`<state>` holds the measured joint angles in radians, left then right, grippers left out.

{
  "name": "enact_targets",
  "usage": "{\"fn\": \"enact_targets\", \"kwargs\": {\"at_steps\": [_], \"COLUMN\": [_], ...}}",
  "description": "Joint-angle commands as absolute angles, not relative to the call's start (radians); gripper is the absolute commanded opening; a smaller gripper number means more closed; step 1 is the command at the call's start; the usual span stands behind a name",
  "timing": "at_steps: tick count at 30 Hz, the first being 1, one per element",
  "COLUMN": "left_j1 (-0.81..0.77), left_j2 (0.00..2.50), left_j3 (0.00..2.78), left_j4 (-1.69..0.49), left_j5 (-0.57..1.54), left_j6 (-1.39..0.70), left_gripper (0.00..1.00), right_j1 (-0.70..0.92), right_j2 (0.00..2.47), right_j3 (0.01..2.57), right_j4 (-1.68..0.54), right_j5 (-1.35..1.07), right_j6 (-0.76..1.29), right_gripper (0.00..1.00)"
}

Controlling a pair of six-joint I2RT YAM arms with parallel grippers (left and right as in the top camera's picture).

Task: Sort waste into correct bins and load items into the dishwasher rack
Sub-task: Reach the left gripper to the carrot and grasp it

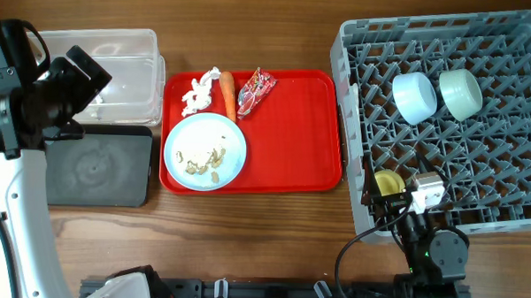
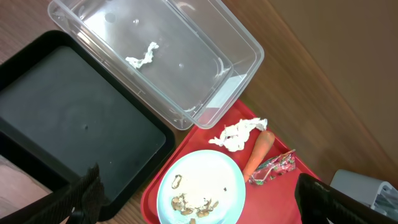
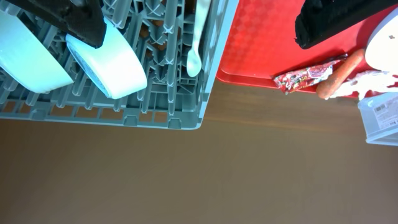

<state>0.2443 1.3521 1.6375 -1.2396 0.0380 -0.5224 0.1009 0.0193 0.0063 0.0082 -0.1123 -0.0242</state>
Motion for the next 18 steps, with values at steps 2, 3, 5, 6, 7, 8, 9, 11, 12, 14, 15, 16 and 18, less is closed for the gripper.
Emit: {"fn": "enact_targets", "kwargs": {"at_steps": [2, 3, 5, 6, 7, 8, 9, 11, 12, 14, 15, 16, 18], "left_j1": [0.251, 0.251, 0.251, 0.251, 0.246, 0.207, 0.175, 0.086, 0.031, -0.082, -0.128, -0.167, -0.229], "left_j2": [1.356, 1.356, 1.356, 1.356, 1.36, 1.381, 1.398, 1.445, 1.476, 1.55, 1.585, 1.616, 1.681], "left_j3": [1.643, 1.643, 1.643, 1.643, 1.639, 1.637, 1.637, 1.637, 1.637, 1.637, 1.637, 1.637, 1.637], "left_j4": [-1.239, -1.24, -1.246, -1.232, -1.181, -1.134, -1.125, -1.122, -1.125, -1.126, -1.123, -1.118, -1.1], "left_j5": [0.056, 0.091, 0.16, 0.22, 0.298, 0.371, 0.372, 0.36, 0.342, 0.278, 0.243, 0.217, 0.17], "left_j6": [-0.54, -0.54, -0.54, -0.541, -0.538, -0.531, -0.521, -0.449, -0.426, -0.381, -0.35, -0.326, -0.317], "left_gripper": [1.0, 1.0, 1.0, 1.0, 1.0, 1.0, 1.0, 0.99, 0.98, 0.98, 0.96, 0.88, 0.84], "right_j1": [0.098, 0.098, 0.098, 0.098, 0.098, 0.098, 0.098, 0.098, 0.098, 0.098, 0.098, 0.098, 0.098], "right_j2": [0.014, 0.014, 0.014, 0.014, 0.014, 0.014, 0.014, 0.014, 0.014, 0.014, 0.014, 0.014, 0.014], "right_j3": [0.005, 0.005, 0.005, 0.005, 0.005, 0.005, 0.005, 0.005, 0.005, 0.005, 0.005, 0.005, 0.005], "right_j4": [0.01, 0.01, 0.01, 0.01, 0.01, 0.01, 0.01, 0.01, 0.01, 0.01, 0.01, 0.01, 0.01], "right_j5": [-0.134, -0.134, -0.134, -0.134, -0.134, -0.134, -0.134, -0.134, -0.134, -0.134, -0.134, -0.134, -0.134], "right_j6": [-0.024, -0.023, -0.023, -0.023, -0.024, -0.024, -0.024, -0.024, -0.024, -0.024, -0.023, -0.024, -0.024], "right_gripper": [1.0, 1.0, 1.0, 1.0, 1.0, 1.0, 1.0, 1.0, 1.0, 1.0, 1.0, 1.0, 1.0]}}
